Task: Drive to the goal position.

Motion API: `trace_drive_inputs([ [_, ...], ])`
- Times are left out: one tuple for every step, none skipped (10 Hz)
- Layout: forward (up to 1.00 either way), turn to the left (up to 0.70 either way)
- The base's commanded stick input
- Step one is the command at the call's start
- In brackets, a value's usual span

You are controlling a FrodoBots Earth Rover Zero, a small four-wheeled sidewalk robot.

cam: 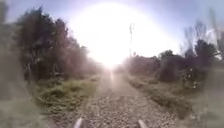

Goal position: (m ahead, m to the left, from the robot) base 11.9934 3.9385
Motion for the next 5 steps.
trace_drive_inputs([
  [0.5, 0.0],
  [0.5, 0.0],
  [0.5, 0.0],
  [0.5, 0.0],
  [0.5, 0.0],
])
